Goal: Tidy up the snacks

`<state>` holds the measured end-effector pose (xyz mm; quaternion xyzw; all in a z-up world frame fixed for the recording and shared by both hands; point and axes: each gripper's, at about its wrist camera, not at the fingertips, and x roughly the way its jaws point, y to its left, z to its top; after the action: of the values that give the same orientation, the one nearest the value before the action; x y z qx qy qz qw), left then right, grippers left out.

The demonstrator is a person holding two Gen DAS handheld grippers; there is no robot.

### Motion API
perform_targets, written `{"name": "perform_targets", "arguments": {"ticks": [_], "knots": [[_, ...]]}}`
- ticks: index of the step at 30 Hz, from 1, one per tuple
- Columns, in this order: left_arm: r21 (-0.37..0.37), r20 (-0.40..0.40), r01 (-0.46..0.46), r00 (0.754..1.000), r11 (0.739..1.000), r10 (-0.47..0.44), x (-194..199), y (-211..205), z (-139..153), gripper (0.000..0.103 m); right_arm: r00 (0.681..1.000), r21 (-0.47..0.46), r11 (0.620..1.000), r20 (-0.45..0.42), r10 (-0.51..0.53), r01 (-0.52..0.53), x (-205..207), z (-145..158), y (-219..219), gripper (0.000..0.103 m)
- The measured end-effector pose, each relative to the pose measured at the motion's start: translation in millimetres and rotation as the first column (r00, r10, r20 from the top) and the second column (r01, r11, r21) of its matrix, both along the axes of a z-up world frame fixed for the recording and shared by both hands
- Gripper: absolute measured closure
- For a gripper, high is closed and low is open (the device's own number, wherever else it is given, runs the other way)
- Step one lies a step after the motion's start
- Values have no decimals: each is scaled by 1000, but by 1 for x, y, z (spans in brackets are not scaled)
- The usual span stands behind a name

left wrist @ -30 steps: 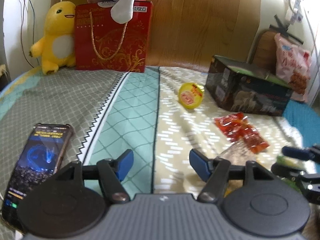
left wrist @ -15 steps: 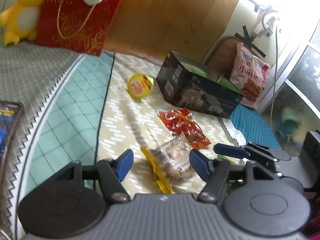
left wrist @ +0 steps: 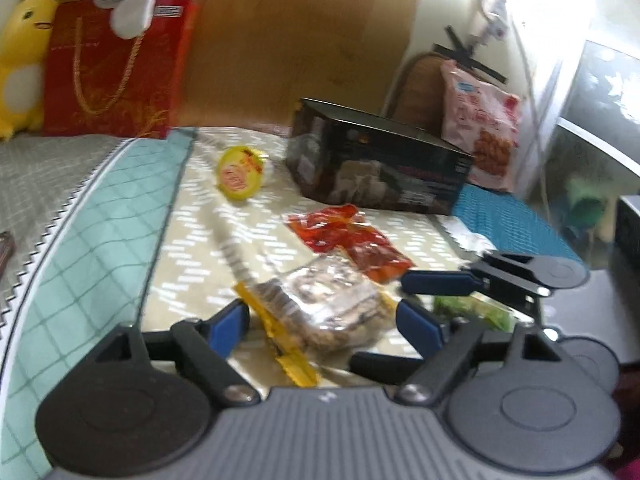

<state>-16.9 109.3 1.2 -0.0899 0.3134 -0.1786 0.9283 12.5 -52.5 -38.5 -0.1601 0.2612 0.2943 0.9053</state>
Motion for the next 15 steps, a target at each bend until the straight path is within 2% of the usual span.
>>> {"name": "perform_targets", "arguments": {"ticks": [5,11,13,15], "knots": [[-101,-14,8,1000,995,-10,4,16,-1,20,998,27,999,48,-31,30,-6,3,-3,23],[-138,-18,14,1000,990,-16,4,21,-1,23,999,89,995,11,-39,38,-2,10,-10,25],[-176,-23,15,1000,984,-20,2,29,3,23,1000,152,988,-13,-23,25,3,22,-17,31],[-246,-12,22,1000,969,-25,3,45,15,23,999,210,977,-32,-21,27,19,40,-22,38]]}}
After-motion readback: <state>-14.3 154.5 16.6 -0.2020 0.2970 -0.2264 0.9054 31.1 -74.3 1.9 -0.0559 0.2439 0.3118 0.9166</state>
